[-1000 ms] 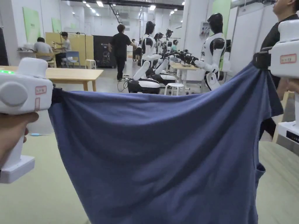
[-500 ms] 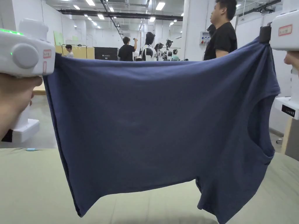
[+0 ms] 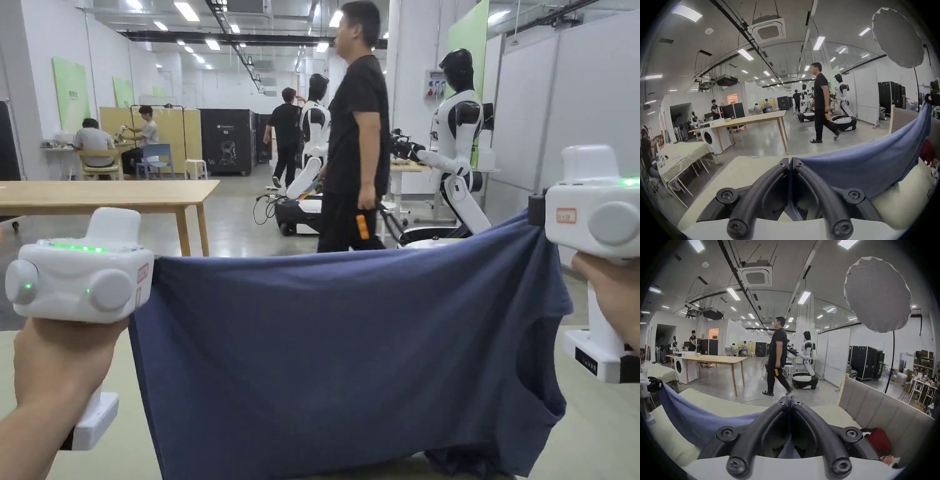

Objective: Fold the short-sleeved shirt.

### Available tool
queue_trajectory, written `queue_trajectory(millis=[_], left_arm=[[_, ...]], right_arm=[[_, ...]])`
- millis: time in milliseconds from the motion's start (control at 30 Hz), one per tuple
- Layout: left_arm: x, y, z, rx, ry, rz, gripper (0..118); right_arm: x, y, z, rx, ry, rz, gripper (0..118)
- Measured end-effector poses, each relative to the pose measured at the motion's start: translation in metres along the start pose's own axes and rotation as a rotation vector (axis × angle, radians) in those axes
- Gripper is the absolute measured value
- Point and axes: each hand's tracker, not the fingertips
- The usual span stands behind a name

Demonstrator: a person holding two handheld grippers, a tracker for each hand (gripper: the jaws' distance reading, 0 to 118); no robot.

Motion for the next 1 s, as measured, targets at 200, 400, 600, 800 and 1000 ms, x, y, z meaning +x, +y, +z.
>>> queue_trajectory(millis=[200, 400, 600, 800, 1000], left_arm=[[-0.007, -0.025, 0.068, -0.032, -0.045, 0.016, 0], [-0.013, -0.1, 0.17, -0.175, -0.162, 0.0, 1], [-0.008, -0.241, 0.251, -0.443, -0.278, -0.11, 1], [-0.022, -0.354, 0.259, -0.645, -0.272, -0.095, 1], [-0.034, -0.35, 0.267, -0.578, -0.25, -0.009, 89]], right_arm=[[0.017, -0.029, 0.076, -0.015, 0.026, 0.002, 3], [0.033, -0.11, 0.188, -0.086, 0.117, 0.038, 3], [0.046, -0.253, 0.284, -0.301, 0.199, 0.074, 3], [0.049, -0.382, 0.316, -0.561, 0.218, 0.028, 3], [0.061, -0.399, 0.322, -0.586, 0.183, -0.077, 8]])
